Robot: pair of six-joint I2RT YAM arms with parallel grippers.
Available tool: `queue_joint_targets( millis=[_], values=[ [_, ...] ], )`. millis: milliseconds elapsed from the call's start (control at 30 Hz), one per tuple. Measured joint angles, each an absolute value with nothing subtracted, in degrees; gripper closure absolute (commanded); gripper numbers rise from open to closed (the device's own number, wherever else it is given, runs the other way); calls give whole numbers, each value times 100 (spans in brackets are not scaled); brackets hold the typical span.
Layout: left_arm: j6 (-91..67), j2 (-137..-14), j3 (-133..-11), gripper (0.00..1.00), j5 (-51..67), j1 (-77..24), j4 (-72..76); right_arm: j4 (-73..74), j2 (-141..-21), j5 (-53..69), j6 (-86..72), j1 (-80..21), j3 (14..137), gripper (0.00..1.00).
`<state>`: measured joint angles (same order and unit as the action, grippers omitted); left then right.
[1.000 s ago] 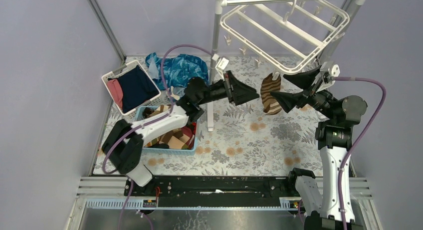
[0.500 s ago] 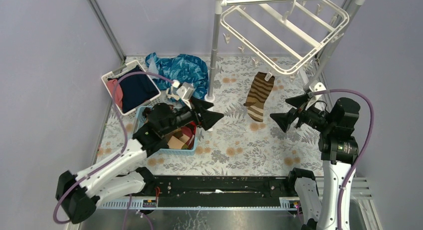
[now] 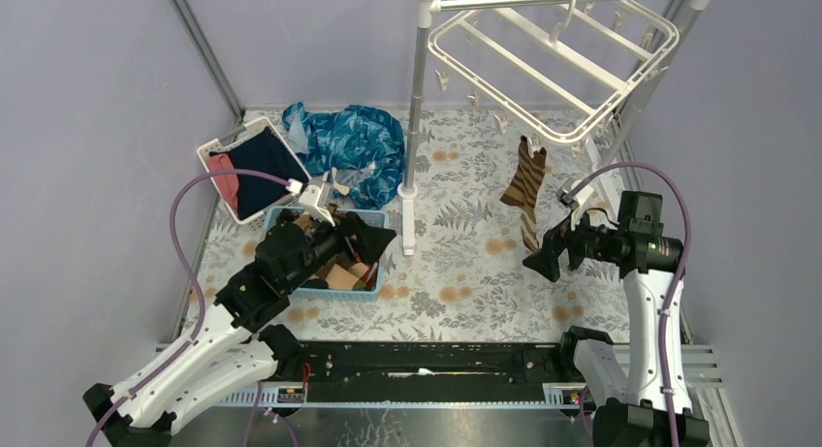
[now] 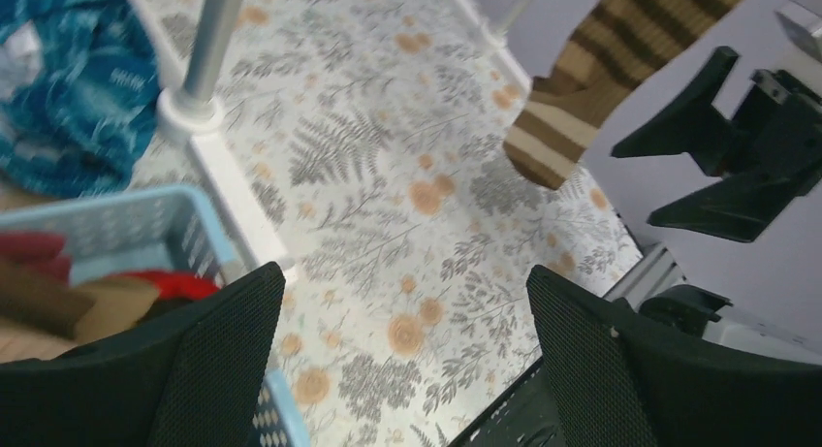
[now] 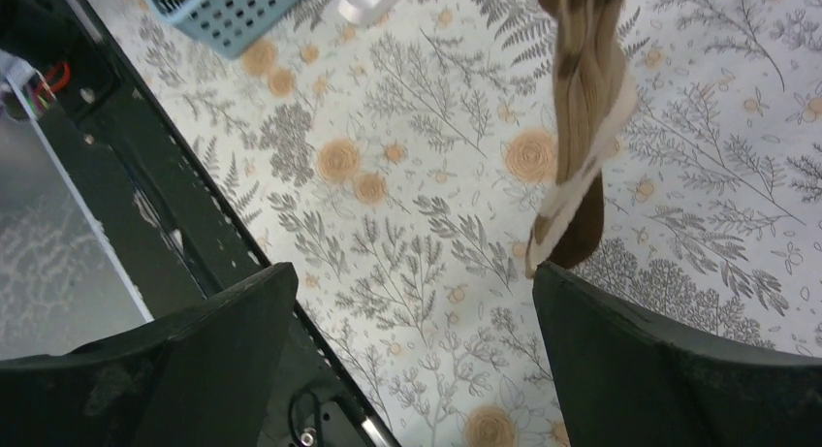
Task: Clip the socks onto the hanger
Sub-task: Pick up the sock from the bin.
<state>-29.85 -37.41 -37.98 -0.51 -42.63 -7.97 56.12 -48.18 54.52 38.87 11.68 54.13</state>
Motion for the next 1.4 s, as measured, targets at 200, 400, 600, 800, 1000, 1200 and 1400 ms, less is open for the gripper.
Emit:
queue_joint_targets(
  millis=[200,400,600,800,1000,1200,1400],
  values=[
    [-3385,-3251,-3658,7,-823,-4263,-1730,5474,-4532,5352,4287,1168,4947,0],
    [-3763,-2899,-3374,8,-1446,-4261,-2180,5155,-4318,5430,4329,1168,4523,0],
    [-4115,-2954,-3339,16,-1955,-4261,-2464,4969,-4283,5395,4399,1162,4440,0],
    [-4436,-3269,-3374,38,-2486,-4261,-2840,4897,-4248,5336,4399,1162,4394,0],
    [-4574,-4040,-3667,58,-2735,-4261,-3142,4893,-4215,5310,4403,1162,4383,0],
    [-4963,-5286,-4368,62,-3330,-4263,-3741,4895,-4338,5304,4429,1162,4383,0],
    [-5443,-5607,-4729,59,-3793,-4289,-4530,4895,-4482,5297,4445,1162,4383,0]
  ],
)
